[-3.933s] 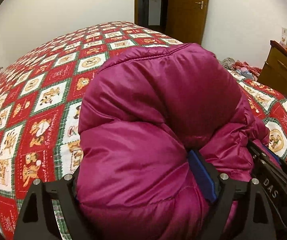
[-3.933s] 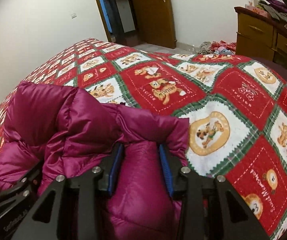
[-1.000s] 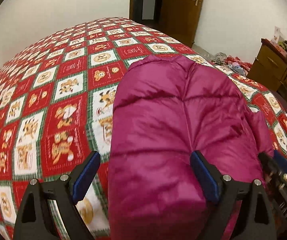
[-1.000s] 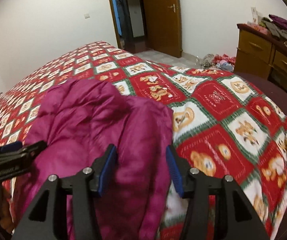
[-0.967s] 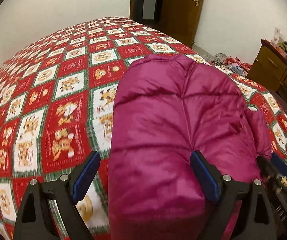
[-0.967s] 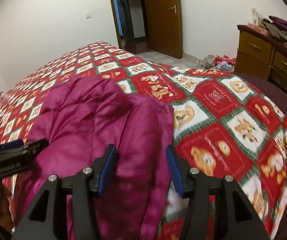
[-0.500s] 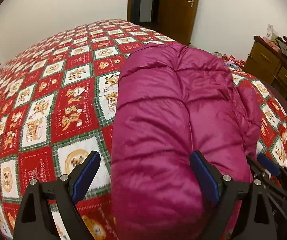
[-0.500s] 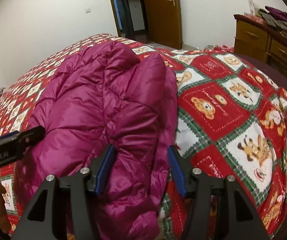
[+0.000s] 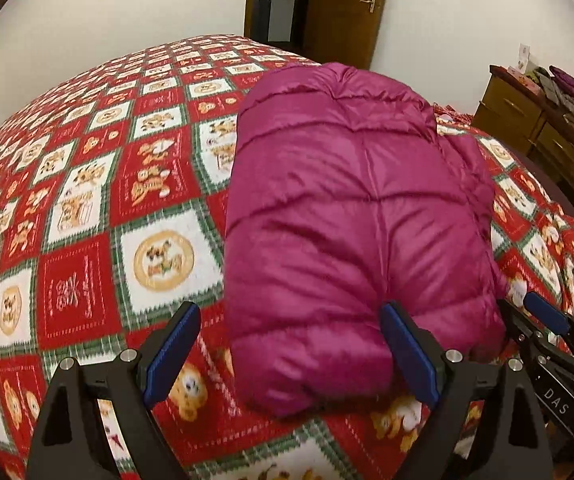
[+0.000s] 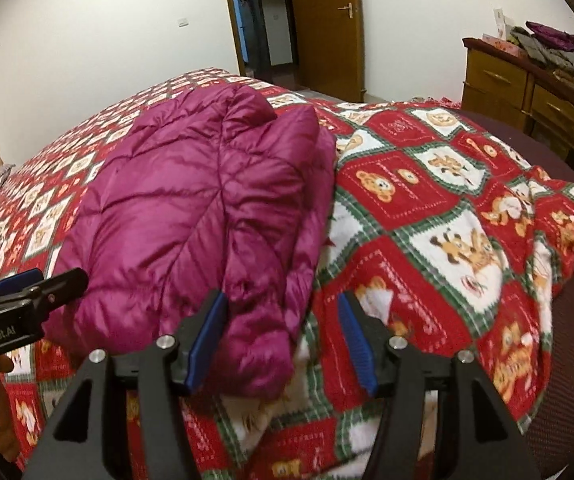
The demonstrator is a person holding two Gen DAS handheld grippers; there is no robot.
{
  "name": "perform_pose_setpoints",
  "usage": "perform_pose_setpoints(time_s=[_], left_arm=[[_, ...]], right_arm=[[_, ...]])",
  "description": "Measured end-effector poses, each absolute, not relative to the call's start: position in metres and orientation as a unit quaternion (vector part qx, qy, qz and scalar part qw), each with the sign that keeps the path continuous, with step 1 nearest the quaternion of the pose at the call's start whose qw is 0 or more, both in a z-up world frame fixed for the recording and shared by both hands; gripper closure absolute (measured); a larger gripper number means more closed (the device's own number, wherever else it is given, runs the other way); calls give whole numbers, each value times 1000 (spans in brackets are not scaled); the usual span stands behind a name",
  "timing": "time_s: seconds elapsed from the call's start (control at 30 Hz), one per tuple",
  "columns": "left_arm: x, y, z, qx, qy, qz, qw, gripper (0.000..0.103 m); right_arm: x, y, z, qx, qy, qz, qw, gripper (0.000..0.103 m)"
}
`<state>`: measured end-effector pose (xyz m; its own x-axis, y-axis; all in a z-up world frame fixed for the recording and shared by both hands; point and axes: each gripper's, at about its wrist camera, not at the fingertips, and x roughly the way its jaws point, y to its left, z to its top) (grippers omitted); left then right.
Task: Fold large clothes
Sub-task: 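Open both grippers and pull them back from the folded jacket bundle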
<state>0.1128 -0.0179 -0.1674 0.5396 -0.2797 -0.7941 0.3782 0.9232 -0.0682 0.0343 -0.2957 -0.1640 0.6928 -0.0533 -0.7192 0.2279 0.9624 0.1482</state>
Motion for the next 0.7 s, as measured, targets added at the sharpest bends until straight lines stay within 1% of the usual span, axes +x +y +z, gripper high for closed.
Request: perform_pose_setpoints(time_s=[0.07,0.33,0.43,0.5,0.57,0.7], left_arm=[[104,-16,-170,59,441,-189,875,11],[70,-8,-172,94,433,-172,880,11],[59,-2,-173,86,439,-175,877,11],[54,3,-172,78,441,-177,876,11],[47,7,-171,70,445,-177,875,11],[38,12,-167,65,452,-182,871,11]], right_arm=[[28,-294,-166,111,384,-80,913,39],[3,-288,-168,109,388,-80,912,39],[-8,-284,-167,111,395,-76,909,31],[-14,-281,-166,111,394,-73,910,31],[-22,-277,-164,107,395,-67,910,27],[-35,-273,-162,103,401,-62,908,24]])
